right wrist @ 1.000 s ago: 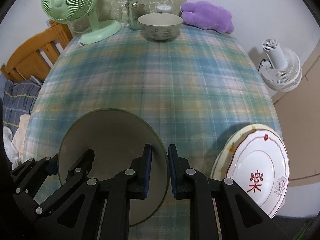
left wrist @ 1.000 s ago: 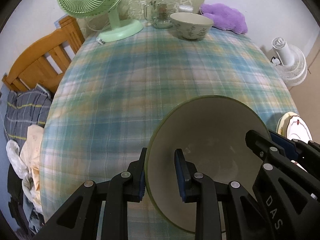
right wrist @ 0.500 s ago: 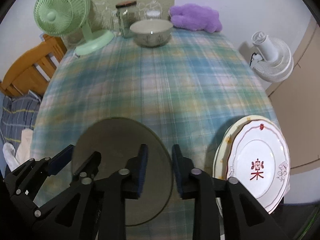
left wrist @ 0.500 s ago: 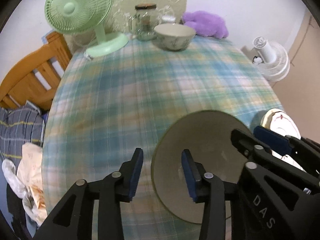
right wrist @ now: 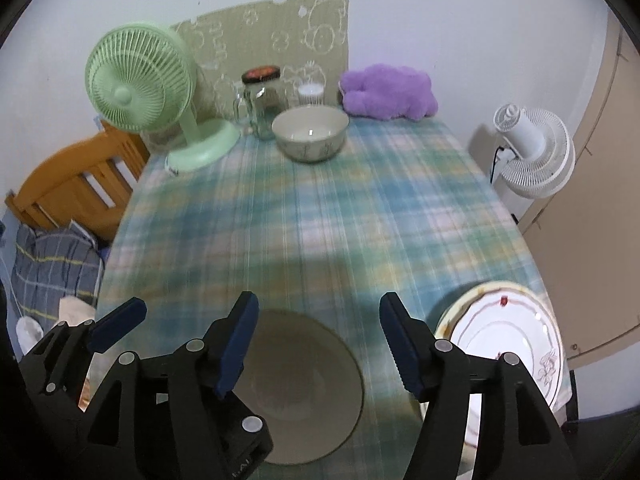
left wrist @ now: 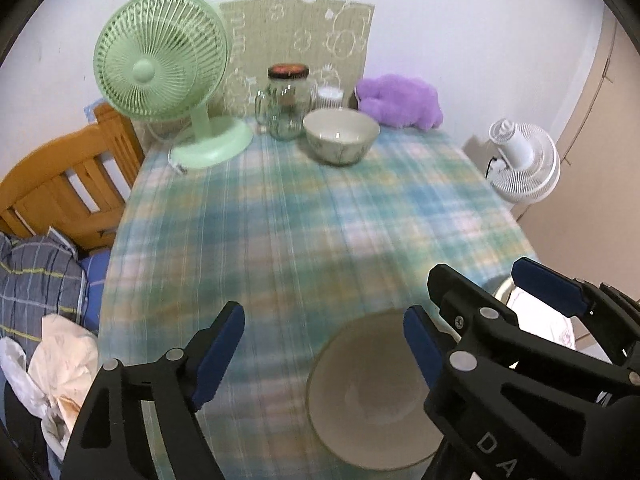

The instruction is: Organize plates and bowls

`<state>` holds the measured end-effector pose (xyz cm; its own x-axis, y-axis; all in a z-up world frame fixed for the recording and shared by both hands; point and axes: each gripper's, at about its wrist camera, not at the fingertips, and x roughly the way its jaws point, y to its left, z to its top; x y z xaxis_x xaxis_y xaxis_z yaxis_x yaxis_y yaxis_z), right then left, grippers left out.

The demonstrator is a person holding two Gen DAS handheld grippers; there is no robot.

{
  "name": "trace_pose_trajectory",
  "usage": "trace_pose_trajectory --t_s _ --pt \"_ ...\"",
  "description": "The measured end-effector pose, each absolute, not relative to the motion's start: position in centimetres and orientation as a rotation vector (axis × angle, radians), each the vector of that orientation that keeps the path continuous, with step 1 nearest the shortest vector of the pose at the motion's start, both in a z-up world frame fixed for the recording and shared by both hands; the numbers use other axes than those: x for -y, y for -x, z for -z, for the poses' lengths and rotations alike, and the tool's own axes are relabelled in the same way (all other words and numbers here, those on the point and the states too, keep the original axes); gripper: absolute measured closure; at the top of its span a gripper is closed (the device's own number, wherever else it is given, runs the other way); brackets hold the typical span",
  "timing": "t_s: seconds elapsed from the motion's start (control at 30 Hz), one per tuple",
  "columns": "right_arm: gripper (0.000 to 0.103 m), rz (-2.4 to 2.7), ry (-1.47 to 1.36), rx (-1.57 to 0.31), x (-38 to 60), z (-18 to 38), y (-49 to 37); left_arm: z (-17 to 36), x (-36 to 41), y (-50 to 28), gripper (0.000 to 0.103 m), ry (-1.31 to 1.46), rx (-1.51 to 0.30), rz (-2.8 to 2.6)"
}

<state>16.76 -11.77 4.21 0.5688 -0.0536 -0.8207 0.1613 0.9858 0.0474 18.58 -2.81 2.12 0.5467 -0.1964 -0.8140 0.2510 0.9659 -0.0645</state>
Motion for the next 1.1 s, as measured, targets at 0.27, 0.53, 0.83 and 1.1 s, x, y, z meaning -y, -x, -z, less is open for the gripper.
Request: trace_pose_trajectory --t_s 0.27,0.53,0.83,1.1 --pt "0.036 0.097 -0.098 -0.905 13.7 -6.4 -19.8 -4.0 4.9 -21.4 0.017 -0.047 -0.91 0.21" --pt "0.036 0.049 -0.079 -0.888 16.9 -7.5 -24.0 -4.9 8.1 -25.4 0.017 -0.018 -0.89 0.134" --pt "0.036 -0.036 -0.047 -0.852 20.9 -8.3 -30.3 -5.5 11.5 -30.1 0.017 0.013 -0.851 0.023" --pt "0.036 -0.076 -0.024 -0.866 22.6 -7.8 -35.4 -5.0 13.0 -35.1 0.018 0.019 -0.866 -0.012"
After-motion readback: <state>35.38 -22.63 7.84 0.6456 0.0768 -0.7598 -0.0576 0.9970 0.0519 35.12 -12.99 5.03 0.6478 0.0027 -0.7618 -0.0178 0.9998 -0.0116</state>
